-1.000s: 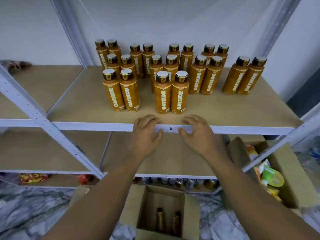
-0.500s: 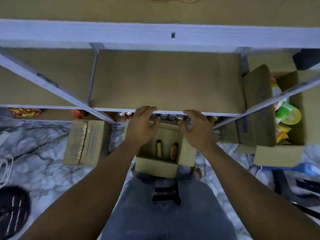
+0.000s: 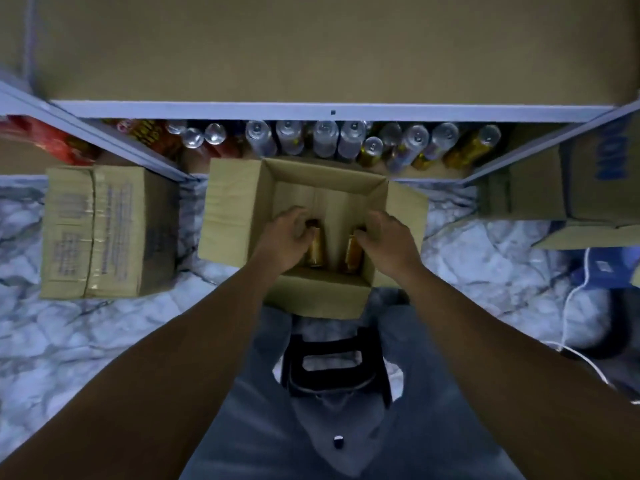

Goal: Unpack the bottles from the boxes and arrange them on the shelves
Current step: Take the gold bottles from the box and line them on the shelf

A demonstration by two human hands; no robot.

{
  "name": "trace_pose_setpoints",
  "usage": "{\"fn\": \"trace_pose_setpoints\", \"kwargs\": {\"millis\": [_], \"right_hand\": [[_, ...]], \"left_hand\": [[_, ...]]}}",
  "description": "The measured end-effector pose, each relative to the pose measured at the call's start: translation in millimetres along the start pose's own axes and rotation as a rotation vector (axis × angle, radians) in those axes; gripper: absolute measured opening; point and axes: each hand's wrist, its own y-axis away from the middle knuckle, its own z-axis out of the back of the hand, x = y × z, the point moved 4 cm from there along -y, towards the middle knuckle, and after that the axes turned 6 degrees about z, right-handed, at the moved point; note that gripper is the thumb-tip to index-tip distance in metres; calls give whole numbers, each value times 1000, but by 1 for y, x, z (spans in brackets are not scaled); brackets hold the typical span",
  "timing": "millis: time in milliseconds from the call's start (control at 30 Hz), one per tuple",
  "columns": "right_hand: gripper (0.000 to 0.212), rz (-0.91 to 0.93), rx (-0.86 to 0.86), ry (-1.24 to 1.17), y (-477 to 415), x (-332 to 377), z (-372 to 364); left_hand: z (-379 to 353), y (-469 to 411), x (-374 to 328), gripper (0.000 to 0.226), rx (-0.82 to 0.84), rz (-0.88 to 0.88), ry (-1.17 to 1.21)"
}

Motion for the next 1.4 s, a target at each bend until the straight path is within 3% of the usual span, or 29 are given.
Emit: {"fn": "trace_pose_setpoints", "kwargs": {"millis": [100, 333, 533, 867, 967, 1067, 1167, 1300, 1400], "right_hand": [[52, -66, -3, -57, -27, -29, -43], [64, -324, -78, -341, -84, -94, -129], [77, -423, -158, -491, -123, -136, -183], [74, -326, -404, -411, -165, -156, -203], [80, -284, -443, -403, -170, -158, -206], [87, -326, -342, -465, -177, -162, -218], [76, -339, -250, -430, -182, -162, -220], [71, -263, -368, -453, -190, -143, -198], [72, -171, -366, -522, -197, -119, -171]], "left_hand": [[-36, -39, 37, 51, 46, 43, 34], [-93, -122, 98, 60, 92, 108, 96], [-137, -178, 123, 66, 129, 158, 196], [-189, -224, 150, 100, 129, 274, 282], [-189, -232, 148, 98, 51, 256, 309], [-180, -239, 151, 94, -25, 250, 369], [-173, -239, 151, 94, -45, 240, 395], [-165, -236, 144, 90, -90, 184, 467], [-145, -230, 129, 89, -89, 132, 486]]}}
